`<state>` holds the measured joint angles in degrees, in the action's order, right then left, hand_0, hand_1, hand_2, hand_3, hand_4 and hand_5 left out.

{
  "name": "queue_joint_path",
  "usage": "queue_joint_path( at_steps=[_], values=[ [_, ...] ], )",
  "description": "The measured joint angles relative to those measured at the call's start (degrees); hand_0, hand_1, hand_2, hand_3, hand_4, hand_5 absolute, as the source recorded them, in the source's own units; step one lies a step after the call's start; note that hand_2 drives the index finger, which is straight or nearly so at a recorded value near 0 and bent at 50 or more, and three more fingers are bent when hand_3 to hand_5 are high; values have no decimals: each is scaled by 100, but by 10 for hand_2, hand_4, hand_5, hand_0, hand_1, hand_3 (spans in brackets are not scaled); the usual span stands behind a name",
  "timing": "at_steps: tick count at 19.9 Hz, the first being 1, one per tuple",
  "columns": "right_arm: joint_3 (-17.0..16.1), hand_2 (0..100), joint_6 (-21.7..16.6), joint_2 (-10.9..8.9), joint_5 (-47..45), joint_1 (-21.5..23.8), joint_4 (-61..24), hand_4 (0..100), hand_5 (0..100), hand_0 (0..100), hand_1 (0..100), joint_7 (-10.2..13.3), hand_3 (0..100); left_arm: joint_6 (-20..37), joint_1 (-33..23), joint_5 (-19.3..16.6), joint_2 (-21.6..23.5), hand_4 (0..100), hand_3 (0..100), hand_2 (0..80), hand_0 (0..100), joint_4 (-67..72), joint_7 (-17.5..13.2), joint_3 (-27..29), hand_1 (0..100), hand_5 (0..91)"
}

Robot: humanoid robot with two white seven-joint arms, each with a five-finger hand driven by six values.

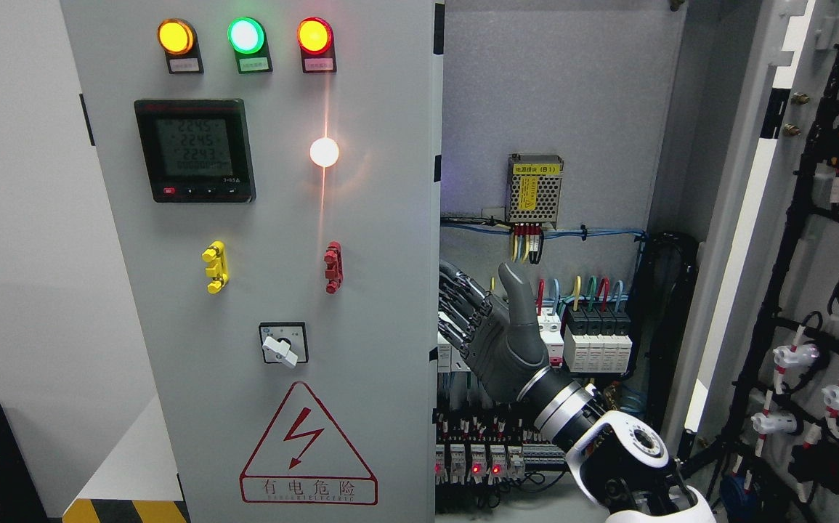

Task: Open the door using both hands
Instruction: 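Hook the right hand fingers behind the indicator-light door's edge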

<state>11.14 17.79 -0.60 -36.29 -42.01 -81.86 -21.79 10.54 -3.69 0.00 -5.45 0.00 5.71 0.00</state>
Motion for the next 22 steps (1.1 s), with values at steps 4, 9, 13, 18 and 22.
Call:
queue_joint_path(
  at_steps=[4, 9, 13, 18, 22],
  values=[
    [-13, 0, -3, -56, -24, -38, 105, 0, 0, 0, 0, -188, 0, 0, 0, 0, 0, 0, 0, 0, 0, 0, 0, 0, 0, 0],
    [-29, 0, -33, -107, -31, -96, 223, 0, 0, 0, 0, -545, 0, 0, 0, 0, 0, 0, 0, 0, 0, 0, 0, 0, 0, 0],
    [-42, 0, -38, -133, -26, -148, 286, 0, 0, 0, 0, -746, 0, 0, 0, 0, 0, 0, 0, 0, 0, 0, 0, 0, 0, 0],
    [-44, 0, -33, -158, -17, -231, 338, 0, 0, 0, 0, -868, 0, 0, 0, 0, 0, 0, 0, 0, 0, 0, 0, 0, 0, 0],
    [-43, 0, -6, -171, -11, -298, 369, 0, 0, 0, 0, -889, 0, 0, 0, 0, 0, 0, 0, 0, 0, 0, 0, 0, 0, 0]
  ],
)
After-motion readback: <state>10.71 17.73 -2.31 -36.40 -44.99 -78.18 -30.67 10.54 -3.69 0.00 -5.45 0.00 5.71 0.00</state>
